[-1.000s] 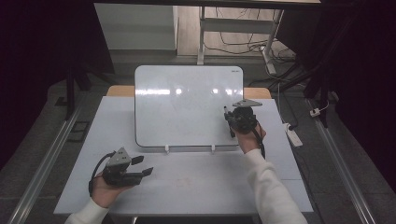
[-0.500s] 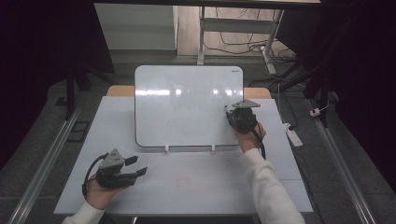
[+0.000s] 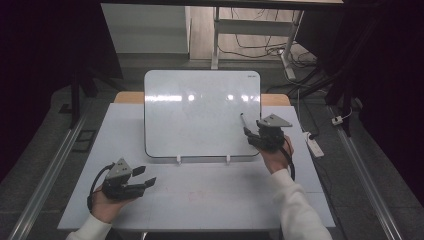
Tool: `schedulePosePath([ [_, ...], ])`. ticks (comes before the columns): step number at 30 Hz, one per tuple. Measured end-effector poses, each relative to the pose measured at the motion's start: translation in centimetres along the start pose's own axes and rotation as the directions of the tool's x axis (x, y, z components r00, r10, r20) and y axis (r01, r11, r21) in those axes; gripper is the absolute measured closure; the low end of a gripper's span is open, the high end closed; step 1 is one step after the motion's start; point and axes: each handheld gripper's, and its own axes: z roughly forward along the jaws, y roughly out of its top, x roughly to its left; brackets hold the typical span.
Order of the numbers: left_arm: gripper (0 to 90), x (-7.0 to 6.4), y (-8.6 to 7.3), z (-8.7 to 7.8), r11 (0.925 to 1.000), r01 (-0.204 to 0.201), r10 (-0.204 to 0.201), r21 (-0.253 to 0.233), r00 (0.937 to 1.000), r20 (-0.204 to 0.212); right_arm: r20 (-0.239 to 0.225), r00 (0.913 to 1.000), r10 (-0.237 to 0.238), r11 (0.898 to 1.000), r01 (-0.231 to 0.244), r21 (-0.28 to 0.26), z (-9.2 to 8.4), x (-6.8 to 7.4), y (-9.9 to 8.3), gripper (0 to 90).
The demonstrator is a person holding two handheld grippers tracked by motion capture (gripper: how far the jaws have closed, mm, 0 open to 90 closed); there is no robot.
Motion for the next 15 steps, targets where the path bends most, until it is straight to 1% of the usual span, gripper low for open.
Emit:
schedulePosePath([
  [2, 39.1, 0.2, -0.1, 0.0, 1.0000, 0.006, -0.006, 0.005, 0.9999, -0.015, -0.037, 0.9993, -0.009, 1.000, 0.009, -0.010, -1.1, -0.1, -0.9, 41.6],
  [4, 38.1, 0.5, -0.2, 0.0, 0.9998, 0.014, -0.014, 0.011, 0.9992, -0.038, -0.079, 0.9966, -0.023, 1.000, 0.022, -0.019, -2.2, -0.2, -1.8, 40.5],
  [6, 36.7, 0.9, -0.4, -0.1, 0.9995, 0.028, -0.027, 0.016, 0.9979, -0.058, -0.122, 0.9919, -0.036, 0.999, 0.033, -0.026, -3.3, -0.1, -2.8, 40.1],
  [8, 35.6, 1.3, -0.7, -0.2, 0.9984, 0.056, -0.055, 0.010, 0.9965, -0.062, -0.148, 0.9874, -0.055, 0.998, 0.052, -0.026, -4.3, -0.1, -3.7, 39.8],
  [9, 35.2, 1.4, -0.8, -0.3, 0.9978, 0.067, -0.066, 0.007, 0.9957, -0.065, -0.165, 0.9846, -0.057, 0.998, 0.053, -0.027, -4.7, -0.1, -4.1, 39.7],
  [11, 34.6, 1.6, -0.9, -0.3, 0.9972, 0.074, -0.073, 0.008, 0.9946, -0.074, -0.203, 0.9775, -0.056, 0.998, 0.051, -0.031, -5.5, -0.2, -5.0, 39.5],
  [13, 34.4, 1.7, -1.1, -0.4, 0.9968, 0.079, -0.078, 0.008, 0.9938, -0.079, -0.219, 0.9728, -0.075, 0.997, 0.069, -0.035, -6.3, -0.2, -5.9, 39.6],
  [15, 34.3, 1.8, -1.2, -0.6, 0.9966, 0.082, -0.081, 0.005, 0.9931, -0.085, -0.230, 0.9703, -0.076, 0.997, 0.069, -0.040, -7.0, -0.4, -6.8, 39.9],
])
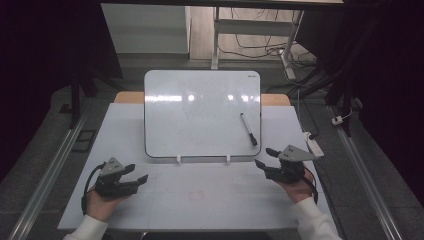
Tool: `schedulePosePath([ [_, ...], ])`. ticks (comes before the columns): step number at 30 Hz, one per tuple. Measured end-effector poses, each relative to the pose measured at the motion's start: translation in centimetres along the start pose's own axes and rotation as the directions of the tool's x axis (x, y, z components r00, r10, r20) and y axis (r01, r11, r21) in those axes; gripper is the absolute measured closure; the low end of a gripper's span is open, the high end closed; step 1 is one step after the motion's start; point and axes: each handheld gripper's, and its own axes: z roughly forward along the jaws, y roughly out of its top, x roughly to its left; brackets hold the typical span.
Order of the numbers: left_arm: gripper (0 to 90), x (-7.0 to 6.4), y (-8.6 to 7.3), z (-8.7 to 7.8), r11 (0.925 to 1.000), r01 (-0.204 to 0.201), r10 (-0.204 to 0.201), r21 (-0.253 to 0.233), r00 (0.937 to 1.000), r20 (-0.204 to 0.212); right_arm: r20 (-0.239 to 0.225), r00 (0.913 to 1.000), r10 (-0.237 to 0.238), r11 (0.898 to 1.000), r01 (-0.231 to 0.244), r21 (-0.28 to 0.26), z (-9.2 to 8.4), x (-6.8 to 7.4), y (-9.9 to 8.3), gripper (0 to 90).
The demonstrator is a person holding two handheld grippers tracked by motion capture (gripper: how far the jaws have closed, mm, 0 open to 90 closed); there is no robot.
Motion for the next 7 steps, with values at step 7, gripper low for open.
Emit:
schedulePosePath([
  [7, 34.0, -0.1, 0.1, -0.2, 0.9998, -0.004, 0.004, -0.021, 1.0000, -0.003, -0.018, 0.9998, 0.013, 1.000, -0.013, 0.000, -0.9, -0.4, -1.8, 39.8],
])
